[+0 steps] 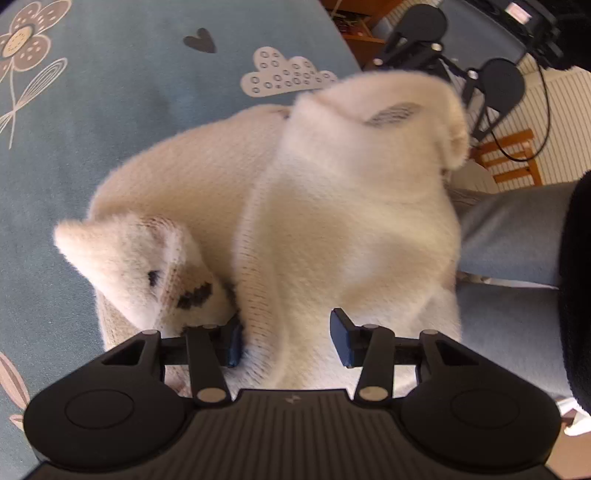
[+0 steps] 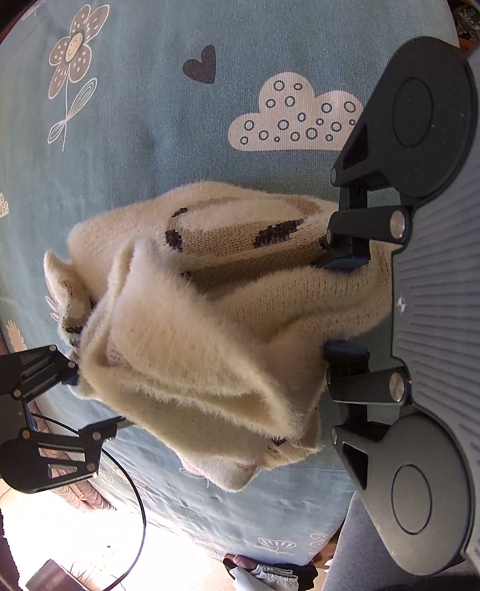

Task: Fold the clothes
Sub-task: 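Grasp the sweater with the left gripper while the right gripper holds it up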

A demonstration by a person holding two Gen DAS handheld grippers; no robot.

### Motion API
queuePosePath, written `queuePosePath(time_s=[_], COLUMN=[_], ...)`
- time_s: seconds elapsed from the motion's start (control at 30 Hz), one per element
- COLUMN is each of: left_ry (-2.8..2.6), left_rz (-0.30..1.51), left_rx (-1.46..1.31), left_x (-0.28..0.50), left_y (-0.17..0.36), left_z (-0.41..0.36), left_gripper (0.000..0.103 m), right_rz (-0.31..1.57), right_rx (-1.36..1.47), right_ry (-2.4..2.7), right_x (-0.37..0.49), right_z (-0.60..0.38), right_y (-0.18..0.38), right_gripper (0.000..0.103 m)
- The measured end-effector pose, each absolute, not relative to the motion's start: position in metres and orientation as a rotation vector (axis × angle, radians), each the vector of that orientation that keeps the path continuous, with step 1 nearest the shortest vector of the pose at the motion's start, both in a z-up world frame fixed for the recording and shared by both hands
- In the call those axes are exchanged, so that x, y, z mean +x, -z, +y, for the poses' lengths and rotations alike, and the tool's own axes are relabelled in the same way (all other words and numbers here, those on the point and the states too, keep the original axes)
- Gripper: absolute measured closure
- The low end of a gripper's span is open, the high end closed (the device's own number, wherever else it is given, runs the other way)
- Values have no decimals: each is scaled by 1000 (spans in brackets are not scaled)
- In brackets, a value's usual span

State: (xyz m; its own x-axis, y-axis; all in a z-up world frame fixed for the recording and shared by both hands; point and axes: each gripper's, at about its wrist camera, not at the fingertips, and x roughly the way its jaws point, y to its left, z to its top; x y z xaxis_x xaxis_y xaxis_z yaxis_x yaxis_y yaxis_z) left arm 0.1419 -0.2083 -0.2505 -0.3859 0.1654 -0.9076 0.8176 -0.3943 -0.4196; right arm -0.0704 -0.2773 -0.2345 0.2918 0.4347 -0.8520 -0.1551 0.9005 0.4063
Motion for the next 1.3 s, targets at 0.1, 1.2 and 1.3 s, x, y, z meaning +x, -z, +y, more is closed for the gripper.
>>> queuePosePath(time_s=[0.1,1.2,1.3], left_ry=[1783,1288,1271], left_rz=[1345,1524,1524], left_rx=[1396,694,667], left_x=[131,54,42], left_y=[268,233,230], left_z=[-202,27,32], left_gripper=[62,97,97], right_rz=[1206,1171,1147], right_rx=[276,-223,-276], right_ry=[-416,-622,-624], right_x=[-71,-9,-7], right_z=[-277,-207,-208], right_y=[231,216,205], right_gripper=[57,68,71])
